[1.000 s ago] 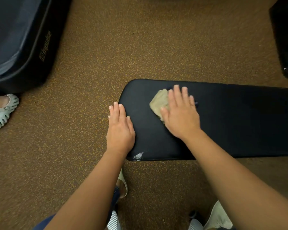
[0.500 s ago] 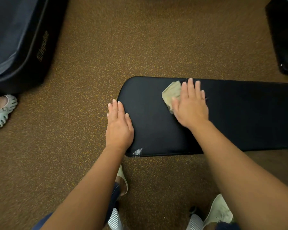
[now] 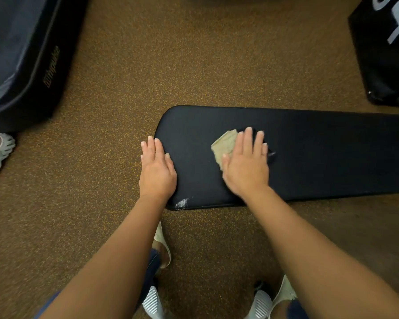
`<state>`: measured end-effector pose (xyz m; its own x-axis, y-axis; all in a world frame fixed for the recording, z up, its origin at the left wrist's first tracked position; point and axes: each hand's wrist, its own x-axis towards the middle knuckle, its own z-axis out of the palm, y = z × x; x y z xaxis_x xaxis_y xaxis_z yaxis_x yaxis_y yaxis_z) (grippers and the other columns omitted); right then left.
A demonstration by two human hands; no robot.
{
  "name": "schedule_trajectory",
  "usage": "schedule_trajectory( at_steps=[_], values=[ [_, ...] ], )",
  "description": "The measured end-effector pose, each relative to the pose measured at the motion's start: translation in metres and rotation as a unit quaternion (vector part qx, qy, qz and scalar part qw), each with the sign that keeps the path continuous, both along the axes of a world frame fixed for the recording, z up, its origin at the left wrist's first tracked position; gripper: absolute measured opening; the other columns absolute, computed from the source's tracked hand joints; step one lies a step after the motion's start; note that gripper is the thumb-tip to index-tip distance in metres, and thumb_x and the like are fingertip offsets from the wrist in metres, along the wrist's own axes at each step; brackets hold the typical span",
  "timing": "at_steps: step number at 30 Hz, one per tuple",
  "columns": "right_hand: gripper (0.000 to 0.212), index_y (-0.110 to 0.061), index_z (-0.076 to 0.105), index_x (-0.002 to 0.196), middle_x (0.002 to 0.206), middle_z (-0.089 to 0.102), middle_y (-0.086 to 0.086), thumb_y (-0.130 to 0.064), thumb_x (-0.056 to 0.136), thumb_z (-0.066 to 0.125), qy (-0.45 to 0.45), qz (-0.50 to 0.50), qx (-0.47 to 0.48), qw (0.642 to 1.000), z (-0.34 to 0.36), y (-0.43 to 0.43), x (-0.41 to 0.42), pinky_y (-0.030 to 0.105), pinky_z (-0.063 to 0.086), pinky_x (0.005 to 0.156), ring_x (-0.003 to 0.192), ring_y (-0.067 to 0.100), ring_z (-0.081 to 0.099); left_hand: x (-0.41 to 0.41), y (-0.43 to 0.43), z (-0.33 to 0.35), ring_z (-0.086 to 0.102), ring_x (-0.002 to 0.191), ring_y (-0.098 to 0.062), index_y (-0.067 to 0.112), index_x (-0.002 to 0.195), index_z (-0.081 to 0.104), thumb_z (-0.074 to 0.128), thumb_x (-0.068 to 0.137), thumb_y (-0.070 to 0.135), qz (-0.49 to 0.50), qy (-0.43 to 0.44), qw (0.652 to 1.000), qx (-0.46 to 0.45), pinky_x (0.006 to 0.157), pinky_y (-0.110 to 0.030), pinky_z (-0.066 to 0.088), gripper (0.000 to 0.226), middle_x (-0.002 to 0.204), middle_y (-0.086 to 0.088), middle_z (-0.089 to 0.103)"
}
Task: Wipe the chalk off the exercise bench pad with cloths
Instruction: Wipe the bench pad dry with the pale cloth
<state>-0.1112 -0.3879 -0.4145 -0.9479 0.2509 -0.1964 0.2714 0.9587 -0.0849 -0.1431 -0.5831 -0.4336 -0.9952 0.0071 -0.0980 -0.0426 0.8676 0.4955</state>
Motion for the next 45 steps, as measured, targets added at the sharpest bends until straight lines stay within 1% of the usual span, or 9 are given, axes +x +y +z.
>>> schedule_trajectory(
  at_steps=[5,10,13,16,21,27,33,39,45],
  values=[
    [0.067,-0.008,0.004,0.152,0.161,-0.003,0.014,-0.045,0.097,0.013,-0.002,0.143,-0.006,0.990,-0.002,-0.007,0.057,0.047,0.003,0.120,0.147,0.034,-0.007,0.004,0.000,0.002,-0.007,0.146,-0.022,0.006,0.150,0.012,0.024,0.103,0.026,0.003,-0.006,1.000,0.008,0.119,-0.039,0.008,0.053,0.160,-0.007,0.001],
    [0.073,-0.003,0.019,0.151,0.159,0.012,0.019,-0.042,0.089,0.022,0.014,-0.039,-0.005,0.999,-0.002,0.005,0.035,0.052,0.011,0.118,0.146,0.040,0.006,0.004,-0.001,0.001,0.001,0.147,-0.020,0.007,0.150,0.013,0.027,0.103,0.027,0.008,-0.001,0.999,0.032,0.115,-0.026,0.007,0.053,0.160,-0.007,0.003],
    [0.069,-0.003,0.021,0.150,0.158,0.014,0.022,-0.041,0.092,0.022,0.025,0.042,-0.013,0.999,-0.005,-0.039,0.043,0.056,0.013,0.117,0.144,0.045,0.007,0.003,-0.003,0.001,0.009,0.145,-0.019,0.008,0.150,0.015,0.028,0.102,0.029,0.010,-0.001,0.999,0.034,0.113,-0.025,0.012,0.054,0.160,-0.006,0.005],
    [0.065,-0.009,0.010,0.152,0.161,0.005,0.014,-0.045,0.098,0.015,0.005,0.156,0.002,0.988,-0.007,-0.029,0.068,0.050,0.008,0.119,0.147,0.036,-0.002,0.002,-0.003,0.002,0.009,0.145,-0.019,0.008,0.150,0.015,0.028,0.102,0.029,0.003,-0.006,1.000,0.029,0.114,-0.027,0.013,0.054,0.160,-0.007,0.006],
    [0.069,-0.004,0.014,0.151,0.160,0.009,0.017,-0.044,0.096,0.025,0.024,-0.003,0.001,1.000,-0.006,-0.021,0.047,0.051,0.008,0.119,0.147,0.037,0.003,0.003,-0.004,0.003,0.009,0.145,-0.017,0.010,0.151,0.013,0.027,0.103,0.030,0.006,-0.012,0.999,0.034,0.114,-0.030,0.017,0.054,0.160,-0.004,0.004],
    [0.065,-0.008,0.011,0.150,0.160,0.011,0.015,-0.046,0.098,0.018,0.027,0.166,0.011,0.986,-0.012,-0.034,0.078,0.049,0.008,0.118,0.147,0.035,0.004,0.004,-0.004,0.006,0.007,0.146,-0.019,0.004,0.150,0.012,0.029,0.103,0.024,-0.013,0.002,1.000,0.024,0.112,-0.022,0.013,0.053,0.160,-0.009,0.004],
    [0.071,-0.002,0.017,0.150,0.159,0.013,0.019,-0.044,0.093,0.023,0.034,0.012,-0.001,0.999,-0.008,-0.054,0.060,0.053,0.011,0.118,0.146,0.039,0.006,0.008,-0.005,0.003,0.003,0.147,-0.021,0.004,0.150,0.013,0.028,0.103,0.023,-0.012,0.014,0.999,0.036,0.107,-0.014,0.003,0.053,0.160,-0.010,0.004],
    [0.067,-0.007,0.000,0.151,0.161,0.000,0.016,-0.046,0.098,0.012,0.010,0.175,0.011,0.984,-0.011,-0.051,0.074,0.049,0.000,0.118,0.147,0.035,-0.007,0.012,-0.011,0.001,0.004,0.147,-0.021,0.005,0.150,0.014,0.029,0.103,0.022,-0.025,0.017,0.998,0.055,0.111,-0.018,0.006,0.052,0.160,-0.009,0.005],
    [0.070,-0.001,0.006,0.151,0.159,0.002,0.021,-0.043,0.098,0.025,0.013,0.060,-0.022,0.998,-0.005,-0.092,0.060,0.054,0.004,0.118,0.146,0.041,-0.004,0.011,-0.013,-0.001,0.005,0.146,-0.021,0.004,0.149,0.015,0.030,0.103,0.020,-0.029,0.025,0.997,0.062,0.108,-0.016,0.005,0.052,0.159,-0.009,0.006]
  ],
)
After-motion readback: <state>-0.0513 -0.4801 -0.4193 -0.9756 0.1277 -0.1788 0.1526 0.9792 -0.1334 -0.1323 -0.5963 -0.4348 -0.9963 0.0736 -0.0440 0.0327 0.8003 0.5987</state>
